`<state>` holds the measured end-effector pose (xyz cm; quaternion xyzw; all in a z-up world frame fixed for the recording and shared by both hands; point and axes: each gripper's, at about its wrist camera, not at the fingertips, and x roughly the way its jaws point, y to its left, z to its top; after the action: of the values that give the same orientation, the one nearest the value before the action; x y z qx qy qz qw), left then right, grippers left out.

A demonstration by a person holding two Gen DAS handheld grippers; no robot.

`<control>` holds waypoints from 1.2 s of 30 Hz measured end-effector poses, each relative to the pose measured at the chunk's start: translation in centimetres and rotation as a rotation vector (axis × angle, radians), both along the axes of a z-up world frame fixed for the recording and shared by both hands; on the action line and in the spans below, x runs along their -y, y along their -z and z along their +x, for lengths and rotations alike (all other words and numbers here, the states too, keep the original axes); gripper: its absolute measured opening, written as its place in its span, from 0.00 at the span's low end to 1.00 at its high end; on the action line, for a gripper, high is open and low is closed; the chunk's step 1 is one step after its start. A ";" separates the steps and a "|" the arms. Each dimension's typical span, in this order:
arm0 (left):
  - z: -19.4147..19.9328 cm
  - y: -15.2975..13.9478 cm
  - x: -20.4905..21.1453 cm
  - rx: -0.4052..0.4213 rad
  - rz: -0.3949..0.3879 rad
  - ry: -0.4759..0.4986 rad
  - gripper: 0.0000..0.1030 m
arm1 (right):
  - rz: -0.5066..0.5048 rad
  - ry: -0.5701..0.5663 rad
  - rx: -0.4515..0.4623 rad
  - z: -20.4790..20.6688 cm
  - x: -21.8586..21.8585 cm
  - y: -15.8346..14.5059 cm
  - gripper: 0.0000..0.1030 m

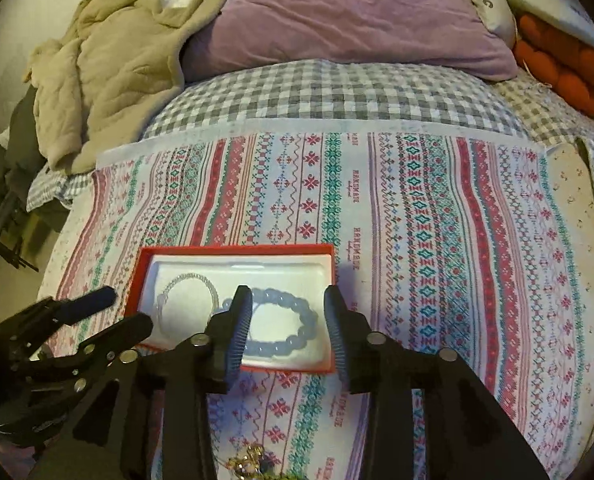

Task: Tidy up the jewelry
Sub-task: 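Lower both bracelets into the red box and open both tools, then move both tools back over the remaining jewelry pile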

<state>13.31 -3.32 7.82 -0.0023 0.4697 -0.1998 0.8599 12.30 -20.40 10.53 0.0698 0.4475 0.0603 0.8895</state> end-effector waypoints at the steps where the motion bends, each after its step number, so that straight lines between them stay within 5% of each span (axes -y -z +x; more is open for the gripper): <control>1: -0.4 -0.3 -0.1 0.007 0.010 0.004 0.72 | -0.003 0.003 -0.002 -0.3 0.1 -0.1 0.43; 9: -2.8 -1.1 -0.6 0.042 0.077 -0.010 0.94 | -0.017 0.023 -0.053 -3.0 0.4 0.1 0.59; 24: -5.9 2.0 -3.2 -0.086 0.117 -0.075 0.95 | -0.145 0.010 -0.112 -8.3 1.0 2.1 0.73; 36: -7.5 4.9 -4.7 -0.216 0.154 -0.059 0.95 | -0.216 -0.070 -0.243 -10.6 -0.4 5.8 0.73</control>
<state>5.85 1.43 2.95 0.0282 0.5733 -0.1365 0.8074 1.70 -19.97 4.72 -0.0349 0.5578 0.0340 0.8286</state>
